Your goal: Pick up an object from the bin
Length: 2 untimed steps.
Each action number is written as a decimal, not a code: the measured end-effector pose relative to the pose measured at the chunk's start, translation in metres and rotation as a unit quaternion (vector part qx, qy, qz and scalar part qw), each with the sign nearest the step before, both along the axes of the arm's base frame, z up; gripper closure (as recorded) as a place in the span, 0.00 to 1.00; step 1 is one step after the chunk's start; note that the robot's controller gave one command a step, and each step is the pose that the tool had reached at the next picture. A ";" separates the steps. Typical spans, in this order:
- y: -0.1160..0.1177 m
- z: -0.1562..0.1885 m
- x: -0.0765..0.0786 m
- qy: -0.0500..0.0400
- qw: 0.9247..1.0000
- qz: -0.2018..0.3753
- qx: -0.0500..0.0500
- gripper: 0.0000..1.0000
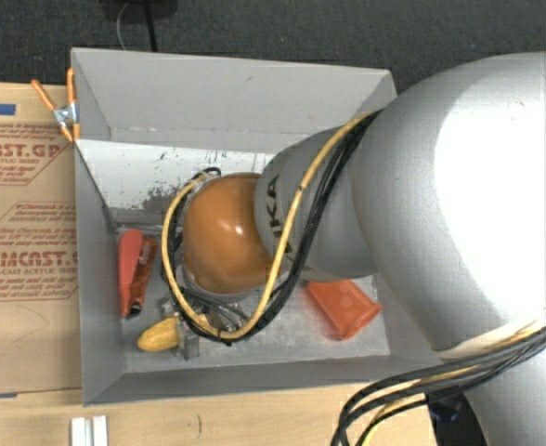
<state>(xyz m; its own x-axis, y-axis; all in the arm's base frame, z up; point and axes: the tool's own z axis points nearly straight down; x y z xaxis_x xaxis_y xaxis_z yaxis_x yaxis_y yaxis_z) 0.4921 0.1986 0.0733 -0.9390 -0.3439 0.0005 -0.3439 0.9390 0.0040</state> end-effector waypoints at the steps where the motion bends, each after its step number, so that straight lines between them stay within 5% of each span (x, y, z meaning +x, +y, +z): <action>1: 0.000 0.015 0.000 0.001 1.000 0.000 0.000 1.00; 2: 0.000 0.028 0.001 -0.001 1.000 0.000 0.000 1.00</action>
Offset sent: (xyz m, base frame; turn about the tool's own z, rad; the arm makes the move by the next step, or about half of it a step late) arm 0.0000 0.0000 0.0192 0.0000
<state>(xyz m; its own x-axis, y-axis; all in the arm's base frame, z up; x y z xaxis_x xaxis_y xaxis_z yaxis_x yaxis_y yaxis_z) 0.4928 0.1989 0.1013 -0.9389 -0.3443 -0.0022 -0.3443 0.9389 0.0032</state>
